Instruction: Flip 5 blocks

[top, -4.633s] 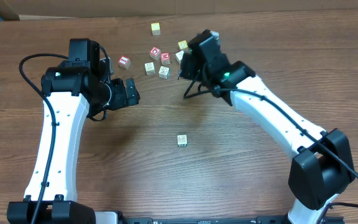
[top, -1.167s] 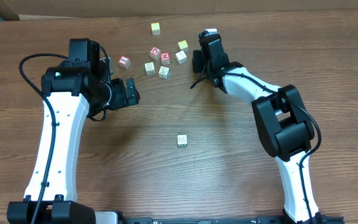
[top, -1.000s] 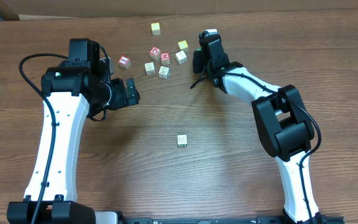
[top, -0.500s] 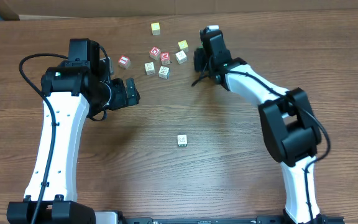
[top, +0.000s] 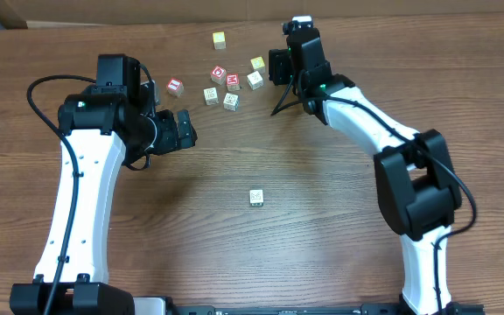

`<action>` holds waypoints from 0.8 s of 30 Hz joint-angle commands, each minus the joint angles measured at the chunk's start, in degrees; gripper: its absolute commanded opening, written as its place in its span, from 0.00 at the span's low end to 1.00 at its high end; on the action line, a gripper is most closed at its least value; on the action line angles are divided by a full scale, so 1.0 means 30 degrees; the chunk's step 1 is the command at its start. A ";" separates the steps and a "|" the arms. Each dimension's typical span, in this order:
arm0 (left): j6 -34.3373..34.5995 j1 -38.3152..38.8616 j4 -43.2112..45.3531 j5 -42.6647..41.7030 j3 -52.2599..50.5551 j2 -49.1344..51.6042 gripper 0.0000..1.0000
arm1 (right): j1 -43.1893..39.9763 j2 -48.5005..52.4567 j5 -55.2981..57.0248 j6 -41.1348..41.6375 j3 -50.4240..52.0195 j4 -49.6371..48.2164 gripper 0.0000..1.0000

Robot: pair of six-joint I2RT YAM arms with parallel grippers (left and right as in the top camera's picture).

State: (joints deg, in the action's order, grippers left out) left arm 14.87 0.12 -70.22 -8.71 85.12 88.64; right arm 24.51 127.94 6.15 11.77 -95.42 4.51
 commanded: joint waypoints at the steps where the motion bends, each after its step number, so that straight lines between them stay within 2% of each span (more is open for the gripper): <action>1: -0.0015 -0.0036 0.0051 0.0073 0.0430 0.0073 1.00 | -0.0117 0.1705 0.0080 -0.0532 -0.0182 -0.0437 0.66; 6: -0.0015 -0.0036 0.0051 0.0073 0.0430 0.0073 1.00 | -0.0117 0.2535 0.0087 -0.0532 -0.0182 -0.0874 0.63; 9: -0.0022 -0.0036 0.0051 0.0073 0.0430 0.0073 1.00 | -0.0124 0.2579 0.0095 -0.0532 -0.0182 -0.1005 0.55; 11: -0.0022 -0.0036 0.0051 0.0073 0.0430 0.0073 1.00 | -0.0124 0.2484 0.0087 -0.0532 -0.0284 -0.1064 0.44; 13: -0.0022 -0.0036 0.0051 0.0073 0.0430 0.0073 1.00 | -0.0124 0.2186 0.0080 -0.0525 -0.0306 -0.1020 0.38; 18: -0.0015 -0.0036 0.0051 0.0073 0.0430 0.0073 1.00 | -0.0124 0.0364 0.0080 -0.0525 -0.0313 0.0109 0.34; 24: -0.0022 -0.0036 0.0051 0.0073 0.0430 0.0073 1.00 | -0.0117 -0.3162 -0.0073 -0.0364 -0.0313 0.2965 0.33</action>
State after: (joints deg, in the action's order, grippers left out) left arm 14.87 0.12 -70.22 -8.71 85.12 88.64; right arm 24.38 127.66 6.22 10.48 -95.37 12.16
